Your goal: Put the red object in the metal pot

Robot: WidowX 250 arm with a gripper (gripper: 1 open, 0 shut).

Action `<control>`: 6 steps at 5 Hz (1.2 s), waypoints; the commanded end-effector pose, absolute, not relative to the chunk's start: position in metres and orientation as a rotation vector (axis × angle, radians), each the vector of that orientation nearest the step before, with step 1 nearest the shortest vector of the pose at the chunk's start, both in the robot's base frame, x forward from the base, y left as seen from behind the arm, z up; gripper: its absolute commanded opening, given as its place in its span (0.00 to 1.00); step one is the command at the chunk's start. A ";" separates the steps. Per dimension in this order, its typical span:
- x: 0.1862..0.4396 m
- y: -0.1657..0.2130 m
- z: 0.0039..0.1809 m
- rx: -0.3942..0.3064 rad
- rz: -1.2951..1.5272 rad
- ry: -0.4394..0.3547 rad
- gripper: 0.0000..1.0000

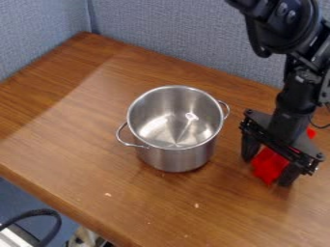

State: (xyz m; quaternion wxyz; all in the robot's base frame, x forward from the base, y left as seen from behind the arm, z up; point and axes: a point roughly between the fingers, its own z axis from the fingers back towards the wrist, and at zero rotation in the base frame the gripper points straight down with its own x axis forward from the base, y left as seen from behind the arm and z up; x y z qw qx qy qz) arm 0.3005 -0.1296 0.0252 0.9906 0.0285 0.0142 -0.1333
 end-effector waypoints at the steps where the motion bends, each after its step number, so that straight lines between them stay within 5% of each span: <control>1: 0.311 -0.131 0.036 0.040 -0.269 -0.018 0.00; 6: 0.304 -0.116 0.059 0.061 -0.268 0.017 0.00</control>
